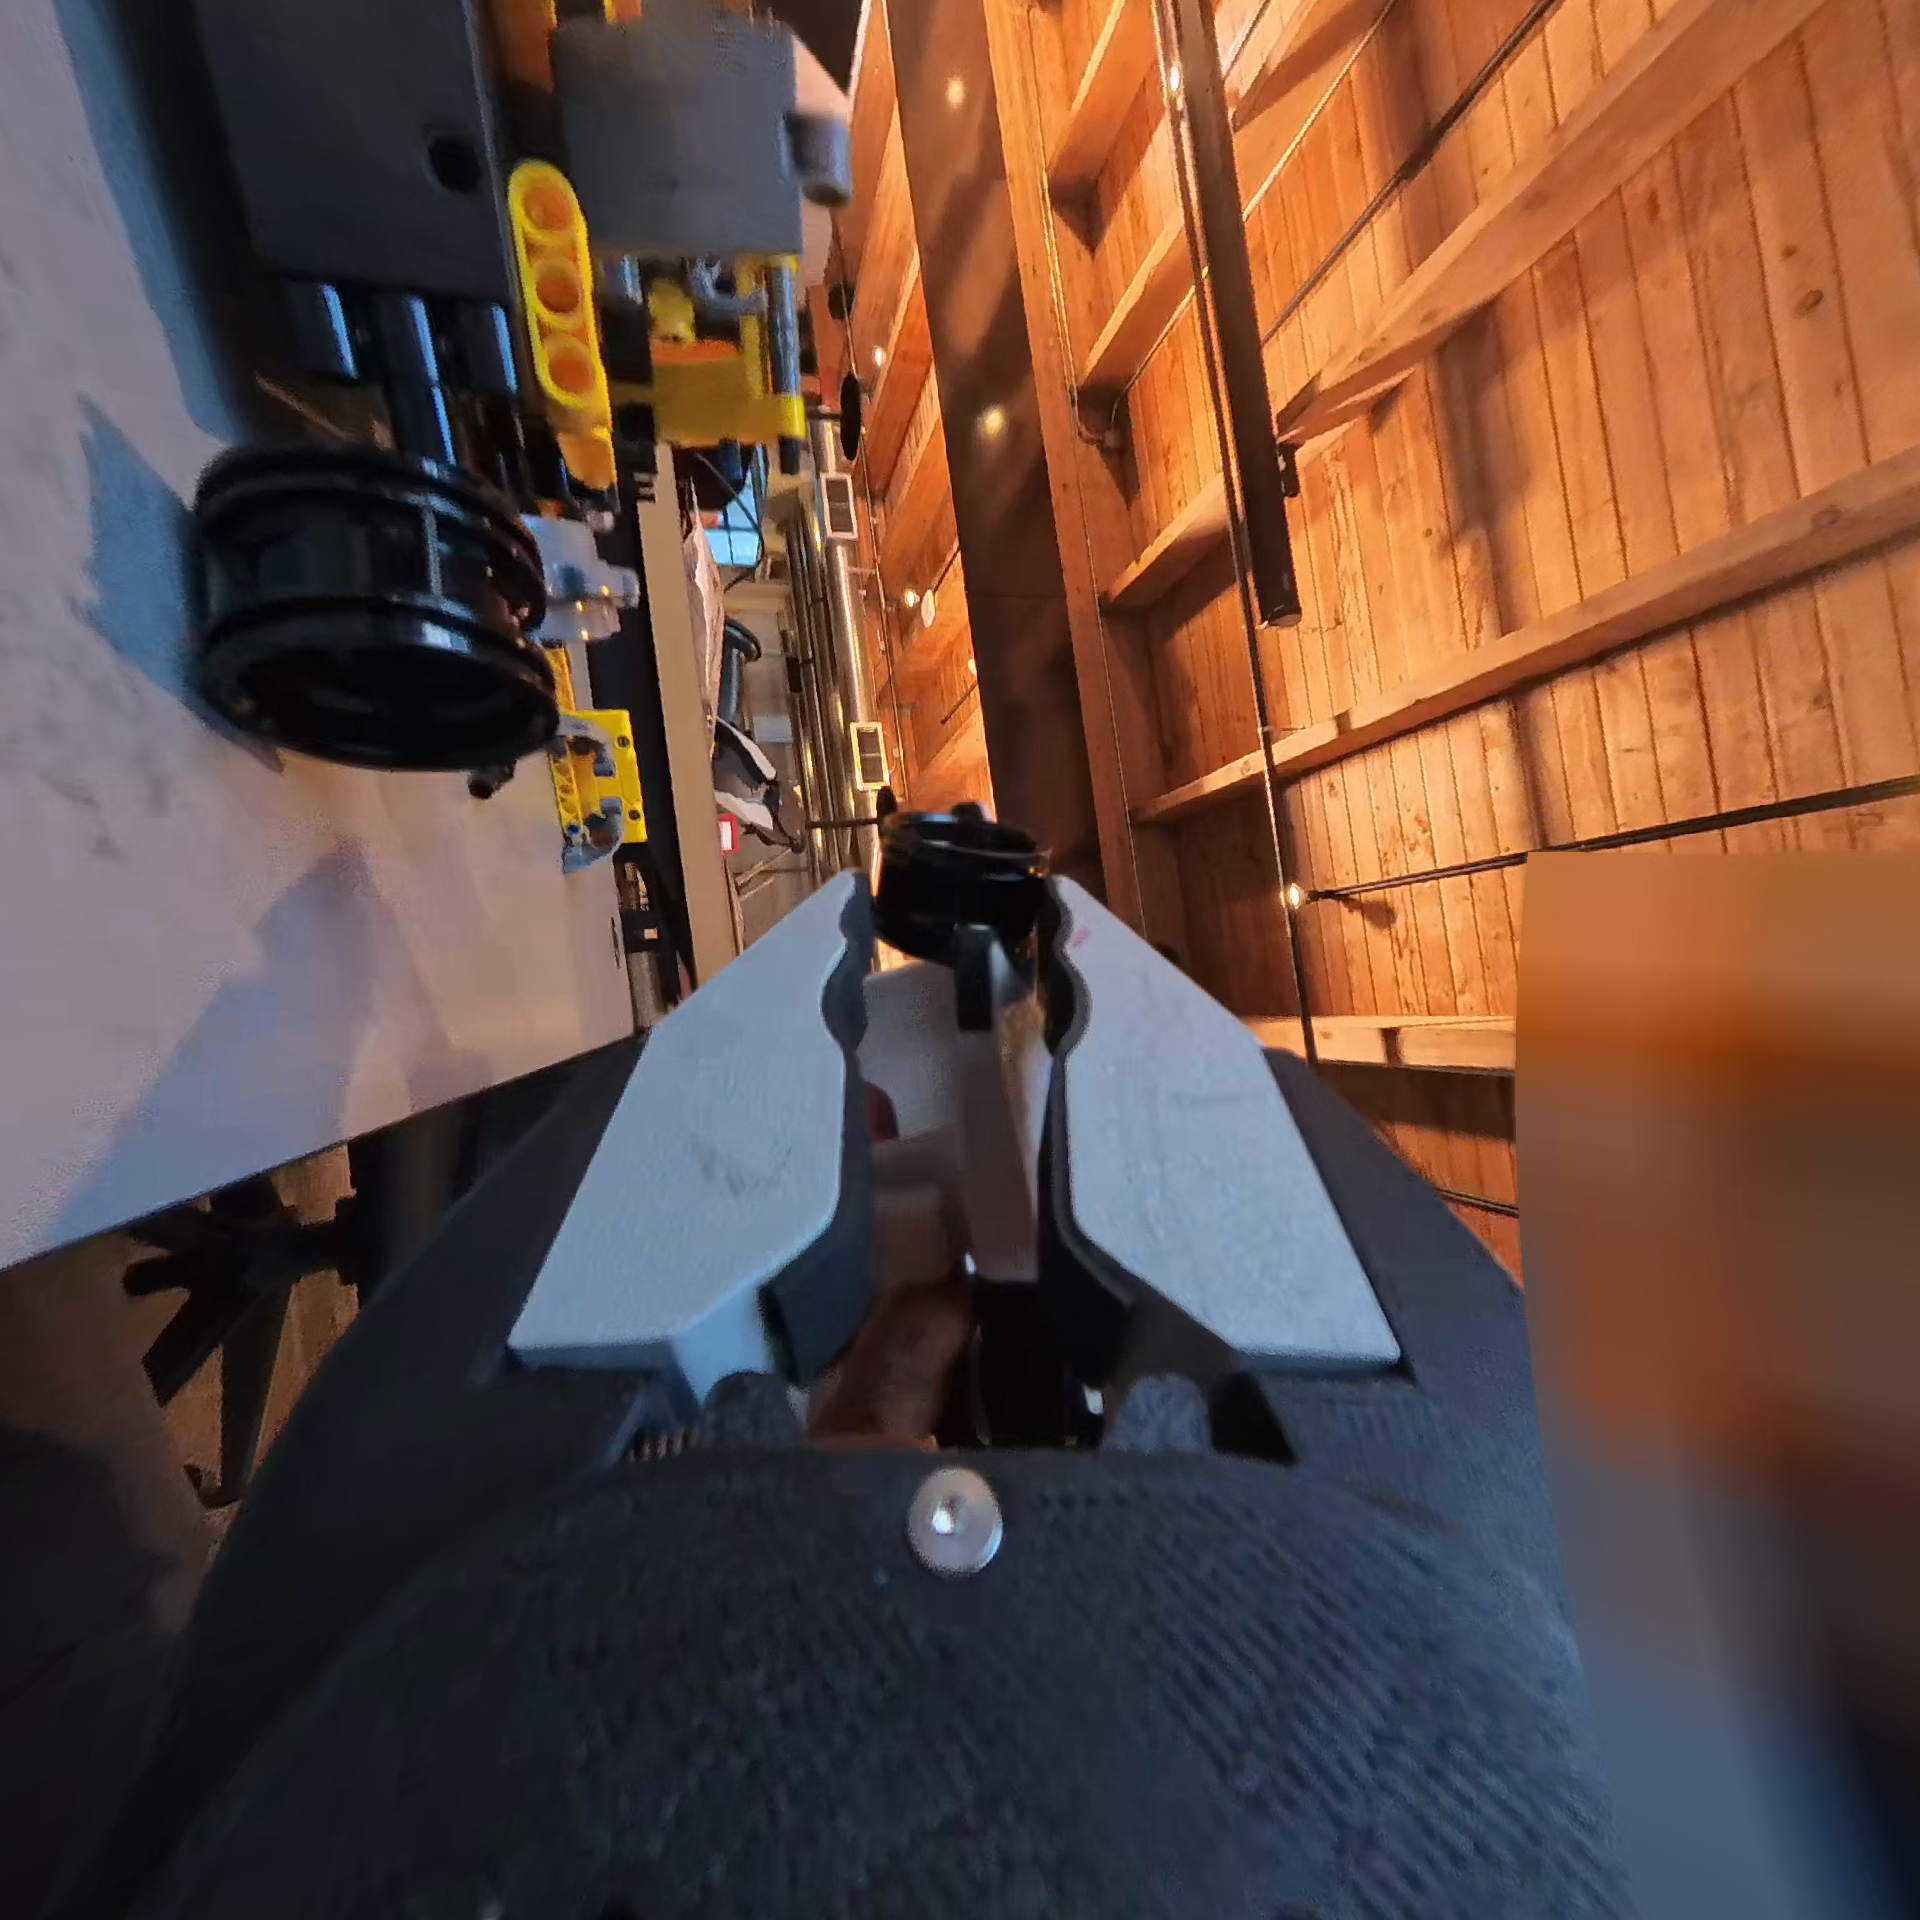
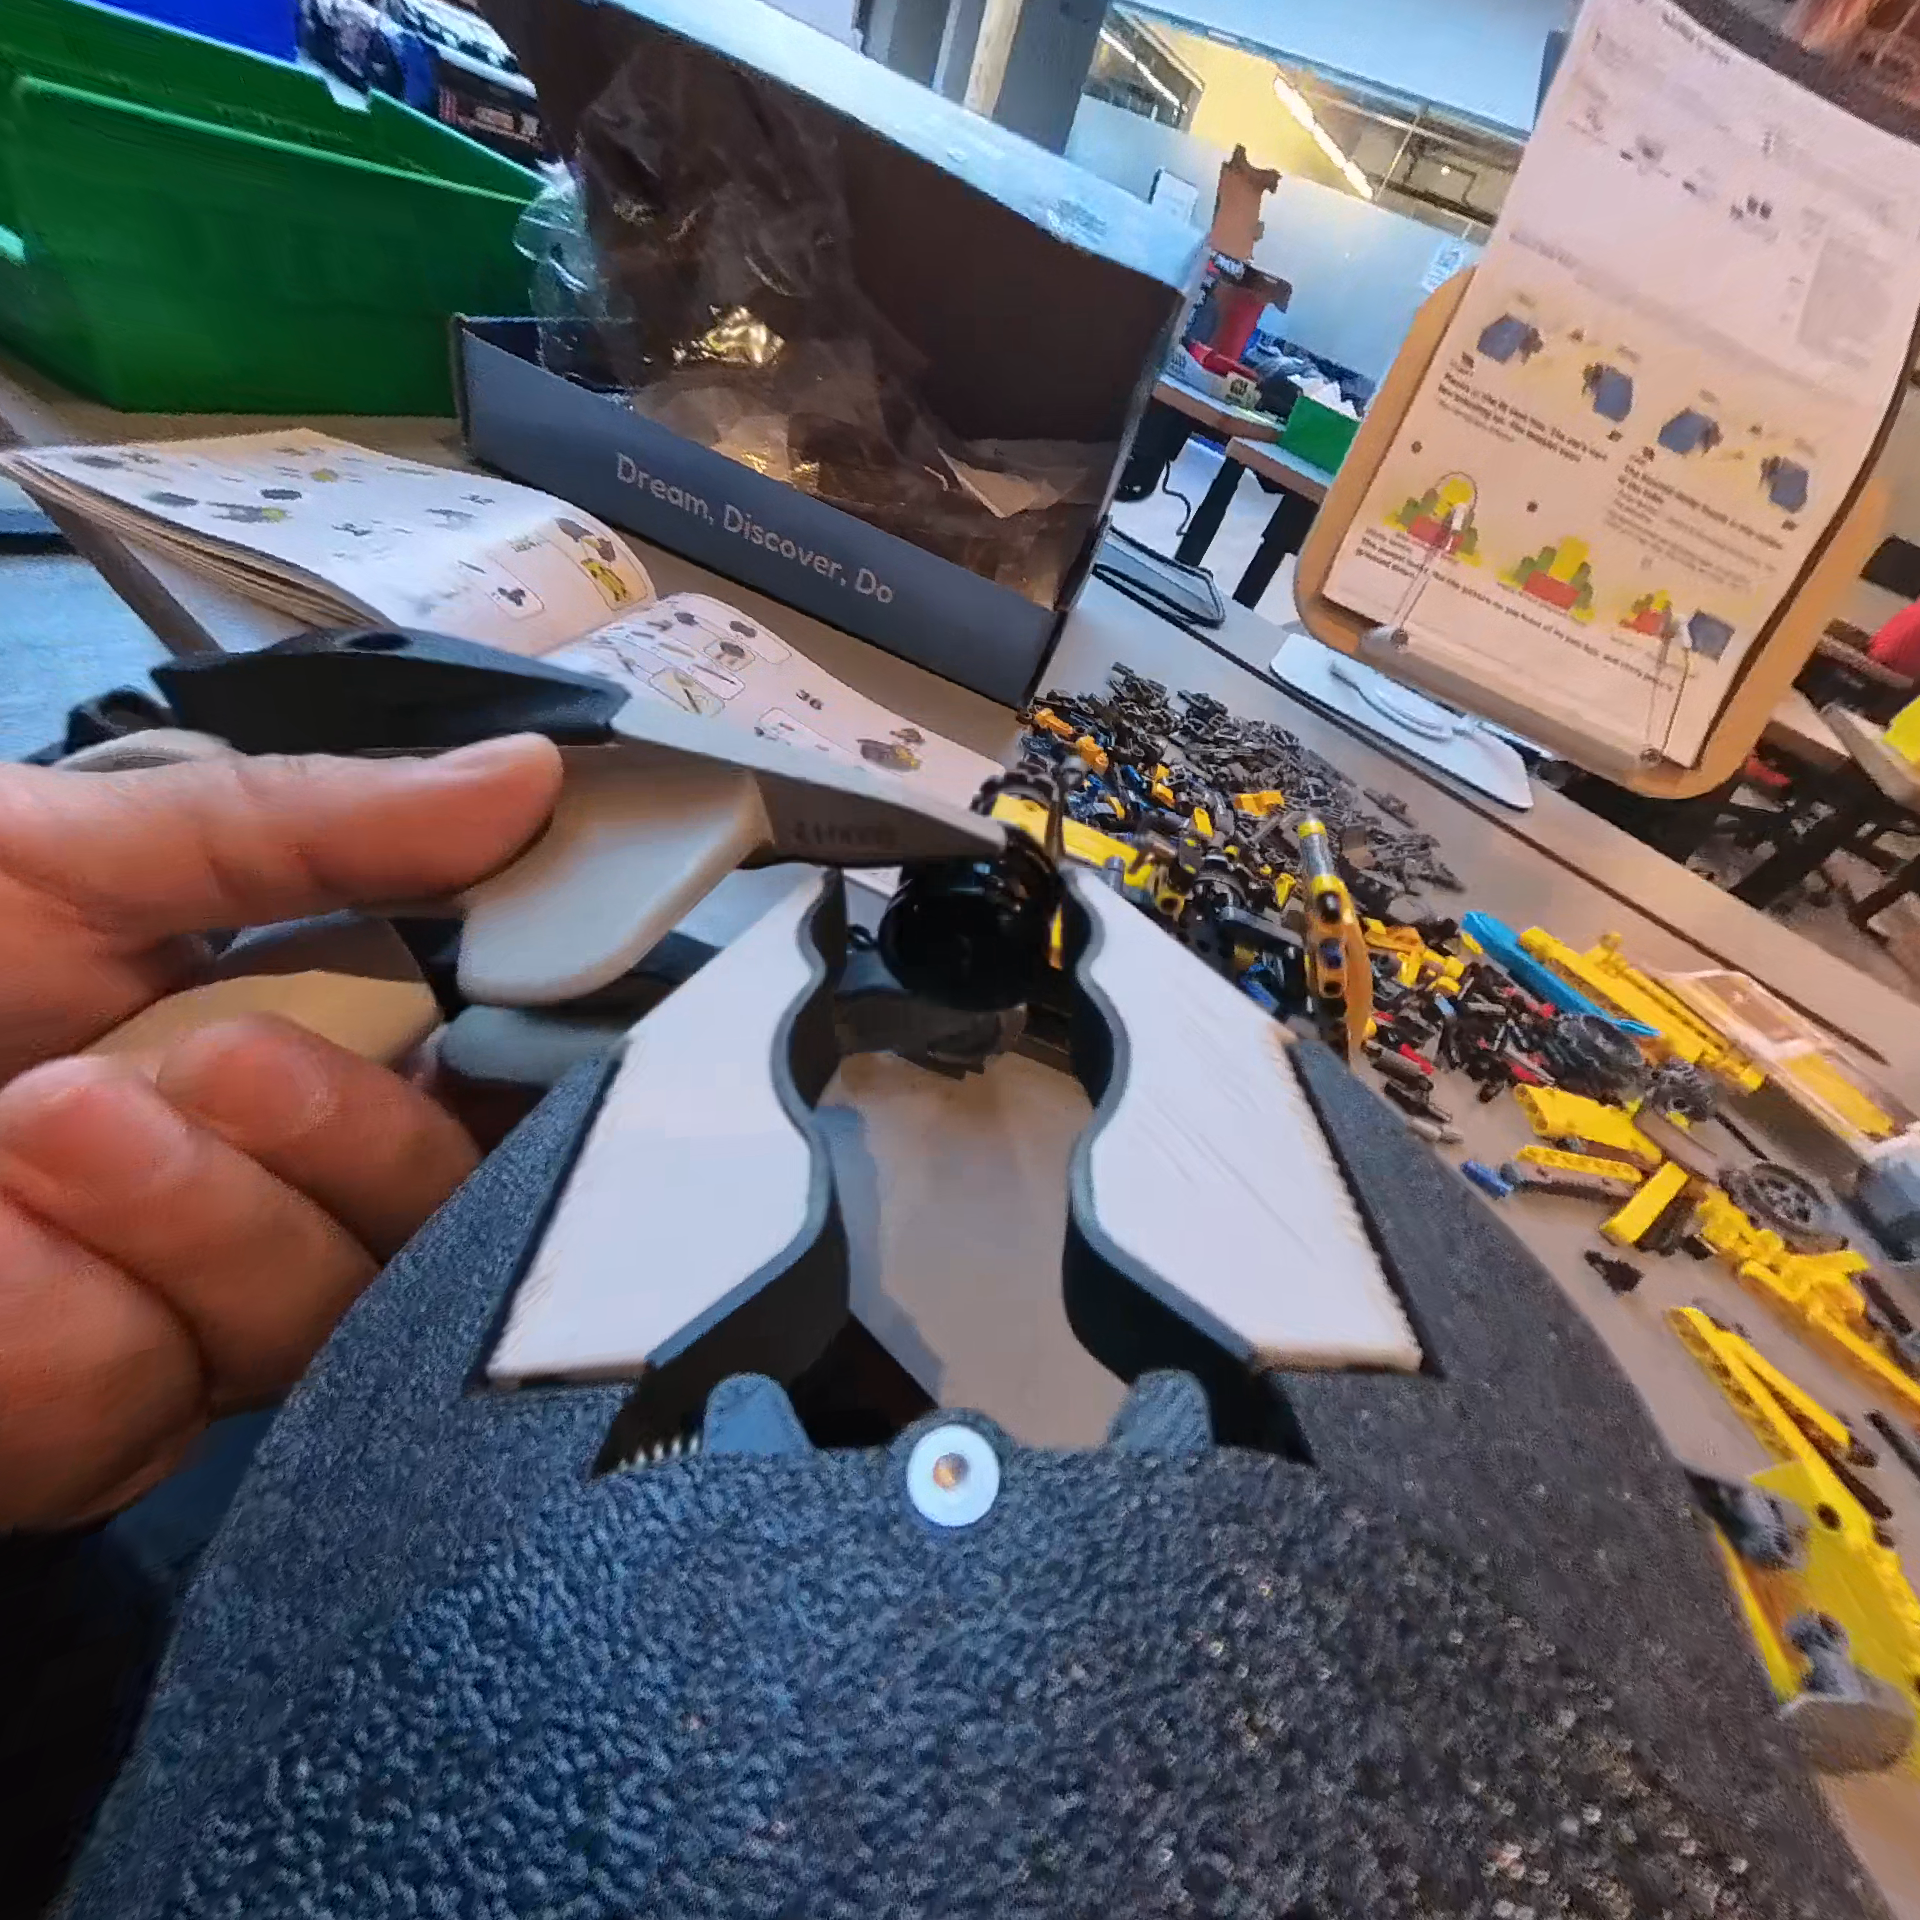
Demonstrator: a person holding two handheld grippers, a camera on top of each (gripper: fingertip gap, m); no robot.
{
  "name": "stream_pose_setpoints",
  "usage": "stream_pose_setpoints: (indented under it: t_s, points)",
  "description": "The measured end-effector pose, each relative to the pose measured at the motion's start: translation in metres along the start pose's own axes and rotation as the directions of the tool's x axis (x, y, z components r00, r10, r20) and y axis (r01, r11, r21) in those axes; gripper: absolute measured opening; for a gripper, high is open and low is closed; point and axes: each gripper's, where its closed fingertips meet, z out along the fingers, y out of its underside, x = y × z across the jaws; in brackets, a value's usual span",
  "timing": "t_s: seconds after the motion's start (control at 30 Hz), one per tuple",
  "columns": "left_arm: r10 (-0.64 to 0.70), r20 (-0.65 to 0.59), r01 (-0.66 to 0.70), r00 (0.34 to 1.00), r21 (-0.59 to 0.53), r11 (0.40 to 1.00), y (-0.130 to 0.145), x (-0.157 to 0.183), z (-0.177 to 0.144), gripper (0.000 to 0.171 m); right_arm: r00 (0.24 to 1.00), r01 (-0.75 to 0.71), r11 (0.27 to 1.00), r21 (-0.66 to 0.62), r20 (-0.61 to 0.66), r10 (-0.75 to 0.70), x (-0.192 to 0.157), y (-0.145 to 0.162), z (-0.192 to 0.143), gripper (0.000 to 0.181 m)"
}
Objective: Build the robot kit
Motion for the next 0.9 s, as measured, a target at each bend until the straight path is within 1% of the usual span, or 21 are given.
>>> stream_pose_setpoints:
  t_s: [0.03, 0.1, 0.2, 0.23, 0.3, 0.33, 0.37, 0.4, 0.43, 0.47, 0.5, 0.53, 0.57, 0.6, 0.63, 0.7, 0.77, 0.8, 0.87, 0.9]
  points:
    - [-0.005, -0.002, 0.005, 1.000, -0.001, 1.000, 0.001, 0.000, 0.000, 0.030, 1.000, 0.011, 1.000, -0.010, -0.004, -0.011, 0.001, 0.001, 0.001, 0.034]
    - [-0.009, 0.009, 0.009, 1.000, 0.001, 1.000, 0.000, -0.002, 0.000, 0.030, 1.000, 0.008, 0.999, -0.031, 0.017, -0.007, 0.002, 0.003, 0.004, 0.034]
    - [0.033, 0.031, -0.031, 0.999, -0.070, 0.997, 0.004, -0.001, -0.001, 0.030, 0.995, -0.042, 0.999, -0.028, 0.091, 0.045, 0.000, 0.002, 0.001, 0.034]
    - [0.072, 0.038, -0.067, 0.997, -0.113, 0.991, 0.006, 0.001, -0.002, 0.030, 0.990, -0.060, 0.998, -0.026, 0.129, 0.063, -0.001, 0.001, -0.001, 0.033]
    - [0.187, 0.010, -0.181, 0.982, -0.194, 0.964, 0.009, 0.010, -0.007, 0.040, 0.974, -0.098, 0.995, -0.020, 0.206, 0.100, 0.000, -0.001, -0.007, 0.033]
    - [0.281, -0.010, -0.275, 0.960, -0.244, 0.930, 0.012, 0.016, -0.011, 0.044, 0.959, -0.123, 0.992, -0.023, 0.255, 0.124, 0.000, -0.002, -0.010, 0.033]
    - [0.407, -0.039, -0.400, 0.913, -0.291, 0.869, 0.014, 0.021, -0.016, 0.046, 0.939, -0.160, 0.986, -0.046, 0.302, 0.166, 0.001, 0.000, -0.013, 0.033]
    - [0.556, -0.086, -0.551, 0.827, -0.321, 0.770, 0.014, 0.027, -0.022, 0.044, 0.909, -0.209, 0.974, -0.084, 0.351, 0.225, 0.002, 0.003, -0.015, 0.033]
    - [0.712, -0.128, -0.703, 0.690, -0.351, 0.618, 0.013, 0.030, -0.027, 0.043, 0.865, -0.270, 0.954, -0.126, 0.404, 0.298, 0.002, 0.007, -0.017, 0.033]
    - [0.848, -0.167, -0.826, 0.502, -0.382, 0.414, 0.011, 0.028, -0.032, 0.044, 0.805, -0.338, 0.926, -0.169, 0.457, 0.377, 0.001, 0.009, -0.019, 0.033]
    - [0.937, -0.192, -0.893, 0.291, -0.406, 0.194, 0.006, 0.024, -0.035, 0.046, 0.732, -0.399, 0.892, -0.212, 0.513, 0.449, -0.002, 0.009, -0.022, 0.033]
    - [0.975, -0.202, -0.908, 0.096, -0.419, 0.003, 0.000, 0.020, -0.036, 0.054, 0.654, -0.447, 0.859, -0.251, 0.563, 0.505, -0.005, 0.007, -0.025, 0.033]
    - [0.971, -0.233, -0.897, -0.053, -0.415, -0.149, -0.001, 0.019, -0.034, 0.061, 0.584, -0.479, 0.830, -0.288, 0.601, 0.546, -0.009, 0.005, -0.027, 0.034]
    - [0.944, -0.293, -0.876, -0.150, -0.403, -0.265, 0.005, 0.018, -0.032, 0.059, 0.527, -0.491, 0.809, -0.323, 0.629, 0.571, -0.012, 0.004, -0.029, 0.034]
    - [0.912, -0.352, -0.852, -0.211, -0.392, -0.348, 0.012, 0.016, -0.030, 0.057, 0.487, -0.491, 0.798, -0.350, 0.649, 0.584, -0.015, 0.004, -0.030, 0.034]
    - [0.842, -0.461, -0.803, -0.281, -0.367, -0.469, 0.028, 0.008, -0.027, 0.055, 0.427, -0.475, 0.786, -0.395, 0.678, 0.598, -0.022, 0.002, -0.032, 0.034]
    - [0.762, -0.518, -0.744, -0.388, -0.312, -0.591, 0.035, 0.002, -0.025, 0.047, 0.369, -0.465, 0.771, -0.435, 0.696, 0.616, -0.029, 0.000, -0.035, 0.033]
    - [0.713, -0.540, -0.706, -0.447, -0.276, -0.652, 0.039, -0.001, -0.025, 0.040, 0.344, -0.455, 0.765, -0.454, 0.703, 0.622, -0.032, -0.001, -0.038, 0.033]
    - [0.625, -0.537, -0.625, -0.566, -0.214, -0.751, 0.040, -0.006, -0.025, 0.032, 0.329, -0.435, 0.761, -0.481, 0.702, 0.631, -0.037, 0.003, -0.041, 0.034]
    - [0.596, -0.538, -0.598, -0.596, -0.197, -0.777, 0.042, -0.009, -0.026, 0.032, 0.330, -0.428, 0.758, -0.492, 0.696, 0.638, -0.038, 0.006, -0.042, 0.034]
